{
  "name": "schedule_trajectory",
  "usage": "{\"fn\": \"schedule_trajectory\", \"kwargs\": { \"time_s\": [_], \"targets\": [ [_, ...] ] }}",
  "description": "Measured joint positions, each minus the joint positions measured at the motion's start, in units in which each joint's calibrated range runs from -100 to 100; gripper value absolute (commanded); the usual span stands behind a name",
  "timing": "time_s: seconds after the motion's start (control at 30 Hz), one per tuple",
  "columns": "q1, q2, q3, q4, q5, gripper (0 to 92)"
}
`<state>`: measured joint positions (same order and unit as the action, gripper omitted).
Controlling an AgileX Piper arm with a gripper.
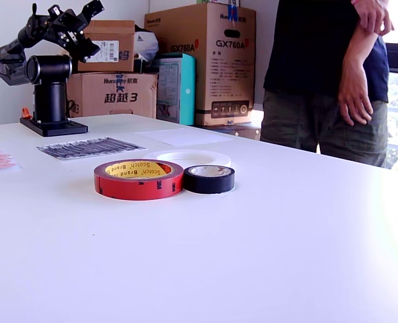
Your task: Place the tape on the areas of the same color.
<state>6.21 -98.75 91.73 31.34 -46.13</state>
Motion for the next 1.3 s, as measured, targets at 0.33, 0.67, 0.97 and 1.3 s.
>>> {"fn": "schedule_trajectory", "kwargs": {
  "time_s": [0.33, 0.67, 0.97, 1.3],
  "targets": [
    [4.6, 0.0, 5.9, -6.9, 4.8, 72.3],
    [7.6, 0.0, 8.0, -12.1, 18.9, 72.3],
    [6.8, 0.0, 8.0, -12.1, 42.2, 72.3],
    [6.8, 0.0, 8.0, -12.1, 57.2, 72.3]
  ]
}}
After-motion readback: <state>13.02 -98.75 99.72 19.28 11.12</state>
